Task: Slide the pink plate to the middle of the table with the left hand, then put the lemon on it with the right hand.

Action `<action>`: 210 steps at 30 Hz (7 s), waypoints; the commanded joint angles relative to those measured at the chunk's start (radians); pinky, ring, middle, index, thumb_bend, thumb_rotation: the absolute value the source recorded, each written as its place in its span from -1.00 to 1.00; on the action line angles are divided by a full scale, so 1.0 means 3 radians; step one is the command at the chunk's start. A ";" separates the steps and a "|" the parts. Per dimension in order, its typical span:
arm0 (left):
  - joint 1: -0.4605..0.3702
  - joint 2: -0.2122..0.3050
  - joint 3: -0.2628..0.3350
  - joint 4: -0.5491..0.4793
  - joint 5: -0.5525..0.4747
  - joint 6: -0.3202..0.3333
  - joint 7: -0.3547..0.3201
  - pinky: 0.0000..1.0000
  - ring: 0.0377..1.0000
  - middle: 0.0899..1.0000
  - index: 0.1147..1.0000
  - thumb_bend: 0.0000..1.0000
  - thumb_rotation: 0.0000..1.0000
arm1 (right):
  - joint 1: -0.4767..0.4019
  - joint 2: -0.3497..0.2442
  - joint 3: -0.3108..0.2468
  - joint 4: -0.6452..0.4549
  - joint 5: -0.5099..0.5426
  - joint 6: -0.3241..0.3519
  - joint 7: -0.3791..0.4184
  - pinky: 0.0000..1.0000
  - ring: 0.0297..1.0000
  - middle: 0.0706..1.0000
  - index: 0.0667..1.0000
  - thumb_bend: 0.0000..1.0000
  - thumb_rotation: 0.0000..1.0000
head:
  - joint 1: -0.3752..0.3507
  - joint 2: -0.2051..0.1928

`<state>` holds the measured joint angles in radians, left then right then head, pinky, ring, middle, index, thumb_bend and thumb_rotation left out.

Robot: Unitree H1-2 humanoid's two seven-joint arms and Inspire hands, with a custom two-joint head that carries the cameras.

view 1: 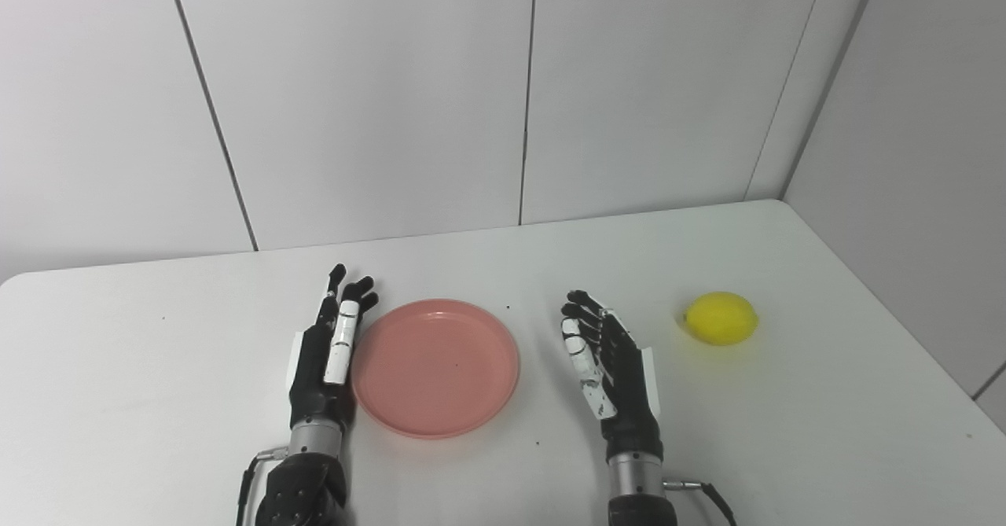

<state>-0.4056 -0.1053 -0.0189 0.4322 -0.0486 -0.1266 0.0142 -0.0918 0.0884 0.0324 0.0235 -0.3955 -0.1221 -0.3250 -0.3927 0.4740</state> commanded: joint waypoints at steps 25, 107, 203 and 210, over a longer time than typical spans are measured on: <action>0.0050 0.0037 0.0028 0.0143 -0.0044 -0.0089 -0.0061 0.92 0.73 0.75 0.94 0.22 0.66 | -0.0481 -0.1176 0.0045 -0.0182 -0.1837 0.0334 -0.0179 0.30 0.36 0.32 0.26 0.52 0.61 | -0.0028 -0.0034; -0.0009 -0.0041 0.0078 0.0259 -0.0044 -0.0153 -0.0044 0.77 0.67 0.71 0.89 0.11 0.54 | -0.0558 -0.2054 -0.0016 0.0409 -0.1768 0.1040 0.0484 0.01 0.11 0.20 0.27 0.57 0.50 | 0.0026 -0.0031; 0.0066 -0.0318 -0.0045 0.0212 0.0051 -0.0046 0.0106 0.88 0.73 0.73 0.89 0.18 0.49 | -0.0976 -0.1908 0.0425 -0.0001 -0.1149 0.0600 0.0703 -0.73 -0.68 -0.60 -0.45 0.06 -0.26 | 0.0832 -0.0016; 0.0062 -0.0342 -0.0070 0.0254 0.0126 -0.0080 0.0179 0.82 0.70 0.70 0.89 0.23 0.49 | -0.1076 -0.1878 0.0525 0.0004 -0.1171 0.0574 0.0746 -0.73 -0.68 -0.61 -0.47 0.08 -0.25 | 0.0918 -0.0024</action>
<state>-0.4162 -0.1938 -0.0346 0.4722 -0.0186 -0.1504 0.0575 -0.3638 -0.4648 0.1948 0.0492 -0.7375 0.1038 -0.0931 -0.1181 0.4663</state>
